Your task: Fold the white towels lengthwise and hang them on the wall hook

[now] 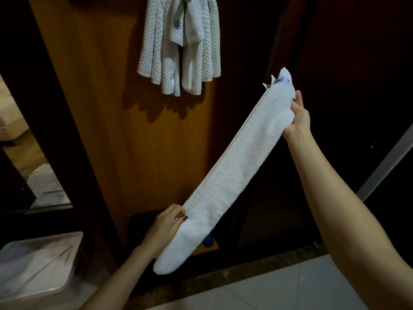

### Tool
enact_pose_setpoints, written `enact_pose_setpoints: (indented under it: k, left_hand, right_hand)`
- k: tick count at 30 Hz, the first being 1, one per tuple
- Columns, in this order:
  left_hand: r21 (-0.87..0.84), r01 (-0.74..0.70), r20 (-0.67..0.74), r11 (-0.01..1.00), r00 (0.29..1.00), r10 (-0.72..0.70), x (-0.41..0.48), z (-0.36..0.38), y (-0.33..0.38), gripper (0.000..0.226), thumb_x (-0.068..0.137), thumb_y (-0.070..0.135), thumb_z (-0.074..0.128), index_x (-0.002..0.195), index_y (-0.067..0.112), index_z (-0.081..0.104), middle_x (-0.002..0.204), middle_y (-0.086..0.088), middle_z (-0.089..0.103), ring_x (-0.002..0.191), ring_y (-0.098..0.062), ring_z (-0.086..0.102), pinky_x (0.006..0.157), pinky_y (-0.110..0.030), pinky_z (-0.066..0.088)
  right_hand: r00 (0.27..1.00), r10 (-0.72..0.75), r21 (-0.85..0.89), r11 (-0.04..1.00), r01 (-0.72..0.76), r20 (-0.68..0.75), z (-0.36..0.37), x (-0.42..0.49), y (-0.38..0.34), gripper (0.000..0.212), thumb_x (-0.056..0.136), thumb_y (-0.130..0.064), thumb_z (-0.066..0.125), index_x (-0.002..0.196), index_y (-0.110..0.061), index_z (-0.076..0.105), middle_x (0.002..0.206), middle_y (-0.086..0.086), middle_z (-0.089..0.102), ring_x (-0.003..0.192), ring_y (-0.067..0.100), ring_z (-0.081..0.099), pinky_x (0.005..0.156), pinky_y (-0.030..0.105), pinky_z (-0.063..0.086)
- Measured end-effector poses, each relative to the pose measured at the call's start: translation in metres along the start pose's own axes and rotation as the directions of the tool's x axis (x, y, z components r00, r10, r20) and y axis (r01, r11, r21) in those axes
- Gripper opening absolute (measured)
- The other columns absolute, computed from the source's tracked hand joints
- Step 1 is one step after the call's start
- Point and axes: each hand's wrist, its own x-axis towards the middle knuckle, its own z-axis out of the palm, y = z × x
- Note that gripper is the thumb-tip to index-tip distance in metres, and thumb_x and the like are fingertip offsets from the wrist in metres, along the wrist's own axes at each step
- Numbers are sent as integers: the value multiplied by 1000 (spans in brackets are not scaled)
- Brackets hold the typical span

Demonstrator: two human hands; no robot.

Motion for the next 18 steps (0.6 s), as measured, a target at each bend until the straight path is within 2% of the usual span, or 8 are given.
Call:
enact_pose_setpoints:
  k: [2, 4, 7, 10, 12, 14, 16, 18]
  left_hand:
    - [-69, 74, -28, 995, 997, -76, -2, 4, -4, 23, 92, 11, 57, 96, 33, 56, 98, 21, 58, 95, 5, 56, 76, -7, 43]
    - [-116, 172, 1, 978, 985, -173, -3, 9, -9, 21, 90, 17, 61, 102, 33, 54, 105, 20, 56, 100, 6, 53, 76, -8, 42]
    - [-105, 219, 67, 970, 975, -212, -7, 20, -12, 28, 84, 23, 68, 103, 35, 52, 106, 23, 52, 99, 5, 52, 74, -12, 40]
    - [-97, 276, 42, 956, 961, -273, -9, 30, -12, 35, 81, 25, 71, 107, 34, 49, 103, 24, 49, 96, 4, 50, 74, -14, 39]
    - [-68, 268, 35, 961, 963, -266, -8, 35, -9, 30, 82, 25, 69, 105, 32, 50, 101, 22, 47, 93, 4, 50, 74, -15, 38]
    - [-59, 200, 17, 978, 980, -199, -9, 41, -6, 16, 86, 20, 65, 96, 29, 56, 98, 16, 50, 88, 1, 53, 71, -15, 37]
    - [-37, 184, -26, 982, 982, -185, -10, 44, -5, 10, 89, 17, 62, 99, 19, 62, 98, 9, 53, 88, -4, 55, 70, -10, 37]
    - [6, 211, -40, 977, 977, -211, -8, 45, -5, 20, 87, 22, 65, 104, 12, 62, 101, 5, 51, 91, -10, 54, 72, -11, 38]
  right_hand:
    - [1000, -7, -15, 1000, 7, -6, 1, 1, 2, 41, 96, 6, 50, 128, -18, 53, 126, 18, 63, 108, 32, 66, 92, 46, 55]
    - [1000, -11, -13, 1000, 11, -16, 2, 1, 6, 45, 95, 6, 50, 133, -18, 52, 126, 18, 63, 106, 32, 67, 91, 45, 55]
    - [1000, -16, -4, 1000, 16, -27, 7, 2, 13, 46, 95, 7, 49, 135, -17, 51, 121, 17, 65, 102, 32, 67, 92, 46, 55]
    - [999, -13, -27, 1000, 12, -34, 14, 1, 19, 45, 96, 5, 49, 135, -17, 51, 111, 15, 67, 98, 32, 68, 87, 45, 56]
    - [999, -16, -26, 1000, 16, -29, 17, 1, 24, 45, 97, 5, 48, 137, -16, 50, 123, 16, 63, 109, 33, 65, 89, 45, 55]
    - [1000, -13, -4, 1000, 13, -22, 20, 3, 26, 48, 97, 6, 47, 139, -16, 48, 132, 18, 58, 119, 34, 60, 95, 46, 52]
    - [1000, -12, 5, 1000, 12, -15, 24, 4, 27, 49, 97, 7, 47, 140, -15, 47, 132, 18, 57, 121, 35, 58, 97, 47, 50]
    - [1000, -15, 6, 1000, 15, -3, 29, 3, 27, 49, 97, 7, 46, 141, -14, 46, 127, 18, 60, 123, 36, 57, 99, 48, 49]
